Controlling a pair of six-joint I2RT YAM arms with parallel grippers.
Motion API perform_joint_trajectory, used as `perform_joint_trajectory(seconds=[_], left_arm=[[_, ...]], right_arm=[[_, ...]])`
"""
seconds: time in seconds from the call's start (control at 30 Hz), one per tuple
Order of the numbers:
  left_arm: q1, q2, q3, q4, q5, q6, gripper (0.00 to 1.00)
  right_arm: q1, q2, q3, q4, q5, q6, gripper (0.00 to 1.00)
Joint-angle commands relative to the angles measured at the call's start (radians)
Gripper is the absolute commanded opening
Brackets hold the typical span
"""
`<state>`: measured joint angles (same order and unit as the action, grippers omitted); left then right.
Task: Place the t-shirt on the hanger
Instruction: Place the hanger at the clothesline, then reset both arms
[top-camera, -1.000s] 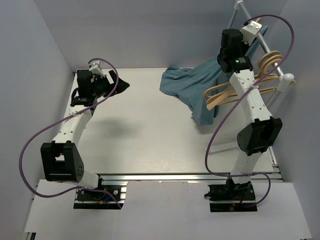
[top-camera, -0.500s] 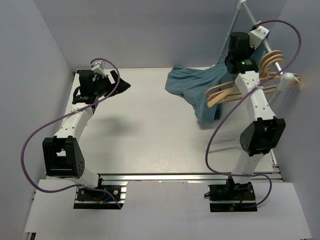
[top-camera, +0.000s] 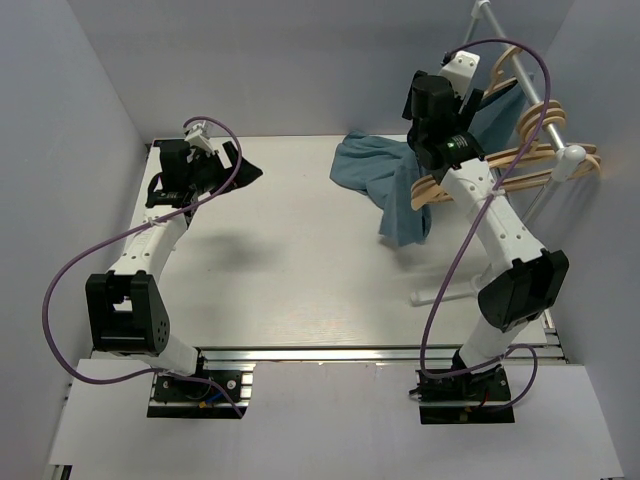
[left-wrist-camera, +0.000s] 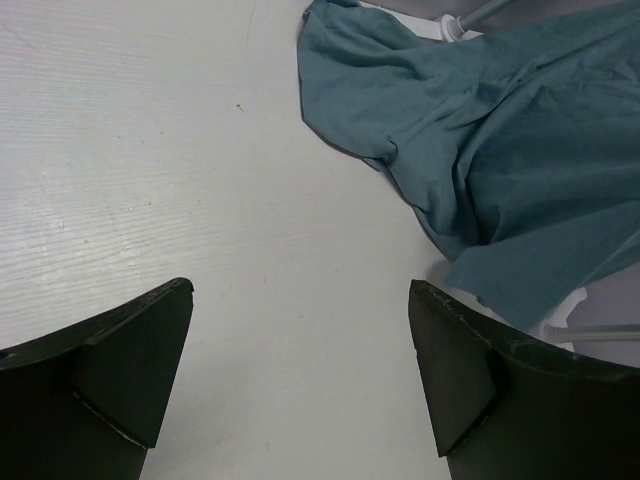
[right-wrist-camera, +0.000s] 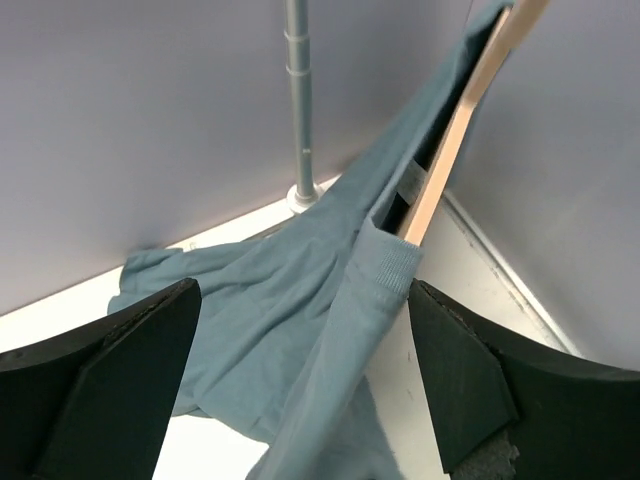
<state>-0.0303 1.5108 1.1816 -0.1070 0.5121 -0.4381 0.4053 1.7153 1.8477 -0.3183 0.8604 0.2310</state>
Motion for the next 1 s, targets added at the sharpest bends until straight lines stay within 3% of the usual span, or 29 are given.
perform_joint_trajectory(seconds=[0.0, 0.2, 0.3, 0.37, 0.47, 0.5, 0.53, 0.57, 0.63, 0.67, 0.8, 0.97], left_arm=[[-0.005, -0.043, 0.021, -0.011, 0.009, 0.021, 0.98], [-0.005, -0.096, 0.0, -0.036, -0.004, 0.033, 0.98], [-0.005, -0.138, -0.013, -0.052, -0.027, 0.03, 0.98], [-0.005, -0.161, -0.017, -0.088, -0.047, 0.015, 0.98], [-0.005, -0.216, -0.023, -0.199, -0.19, -0.043, 0.98], [-0.005, -0.233, -0.031, -0.232, -0.245, -0.065, 0.98], [-0.005, -0.273, -0.04, -0.29, -0.359, -0.109, 0.98], [-0.003, -0.291, -0.063, -0.319, -0.409, -0.126, 0.98], [-0.005, -0.354, -0.088, -0.371, -0.505, -0.161, 0.98], [-0.005, -0.375, -0.115, -0.381, -0.539, -0.165, 0.98], [-0.005, -0.454, -0.161, -0.399, -0.555, -0.175, 0.98], [-0.005, -0.503, -0.192, -0.398, -0.554, -0.185, 0.98]], right_arm=[[0.027, -0.068, 0.054, 0.074, 0.109, -0.073, 0.89], [0.095, -0.074, 0.094, 0.032, 0.196, -0.122, 0.89], [0.135, -0.098, 0.073, 0.042, 0.155, -0.156, 0.89], [0.179, -0.123, 0.044, 0.039, 0.03, -0.185, 0.89], [0.213, -0.17, -0.071, -0.008, -0.356, -0.18, 0.89], [0.213, -0.213, -0.129, -0.001, -0.605, -0.148, 0.89], [0.213, -0.235, -0.196, 0.052, -0.718, -0.131, 0.89], [0.213, -0.259, -0.34, 0.095, -0.815, -0.113, 0.89], [0.217, -0.325, -0.465, 0.227, -1.005, -0.072, 0.89], [0.221, -0.345, -0.566, 0.264, -1.038, -0.049, 0.89], [0.222, -0.417, -0.712, 0.381, -1.122, 0.019, 0.89], [0.225, -0.47, -0.806, 0.456, -1.117, 0.028, 0.9]])
